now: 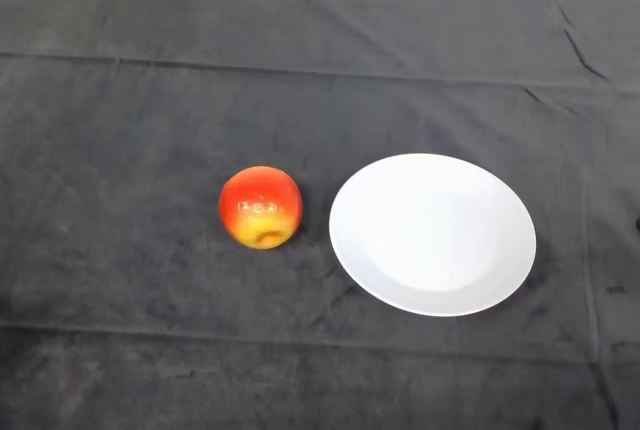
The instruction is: Move the apple to the plate
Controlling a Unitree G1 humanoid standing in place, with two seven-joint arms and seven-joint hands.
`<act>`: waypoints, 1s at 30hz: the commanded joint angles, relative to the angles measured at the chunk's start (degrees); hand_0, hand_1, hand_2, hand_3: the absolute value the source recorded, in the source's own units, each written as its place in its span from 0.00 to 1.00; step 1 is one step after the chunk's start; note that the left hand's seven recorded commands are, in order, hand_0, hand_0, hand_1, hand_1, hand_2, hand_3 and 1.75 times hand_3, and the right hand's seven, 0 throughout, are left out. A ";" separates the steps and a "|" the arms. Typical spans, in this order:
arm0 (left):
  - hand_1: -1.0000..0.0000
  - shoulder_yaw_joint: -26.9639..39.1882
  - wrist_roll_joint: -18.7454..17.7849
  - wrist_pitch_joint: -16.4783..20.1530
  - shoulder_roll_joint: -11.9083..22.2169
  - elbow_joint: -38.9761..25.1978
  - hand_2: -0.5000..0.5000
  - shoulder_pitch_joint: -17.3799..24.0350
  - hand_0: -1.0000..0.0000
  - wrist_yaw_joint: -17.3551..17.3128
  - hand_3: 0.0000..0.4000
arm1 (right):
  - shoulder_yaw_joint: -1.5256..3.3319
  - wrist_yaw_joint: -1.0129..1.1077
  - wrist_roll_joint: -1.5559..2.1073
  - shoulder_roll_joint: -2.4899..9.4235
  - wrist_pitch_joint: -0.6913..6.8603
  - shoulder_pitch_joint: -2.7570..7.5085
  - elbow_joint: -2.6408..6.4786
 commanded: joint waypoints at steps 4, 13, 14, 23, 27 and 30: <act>1.00 1.81 1.28 -1.22 0.05 2.31 0.50 -1.80 1.00 -0.61 0.00 | -1.43 0.24 -0.65 -1.24 0.10 0.47 0.07; 1.00 2.84 2.17 -1.17 2.12 2.11 0.50 -2.56 1.00 -1.36 0.00 | -1.43 0.25 -0.65 -1.24 0.10 0.47 0.08; 1.00 2.87 2.37 -1.28 2.26 2.07 0.50 -2.70 1.00 -1.33 0.00 | -1.43 0.25 -0.65 -1.24 0.10 0.47 0.08; 1.00 1.49 6.17 -2.81 2.29 1.49 0.50 -4.89 1.00 0.84 0.00 | -1.43 0.26 -0.66 -1.25 0.10 0.46 0.09; 1.00 0.29 8.26 -2.79 2.23 0.51 0.50 -5.96 1.00 1.62 0.00 | -1.43 0.26 -0.66 -1.25 0.10 0.46 0.09; 1.00 -1.03 10.21 -2.30 1.94 -1.44 0.50 -6.45 1.00 2.55 0.00 | -1.43 0.26 -0.66 -1.24 0.10 0.46 0.09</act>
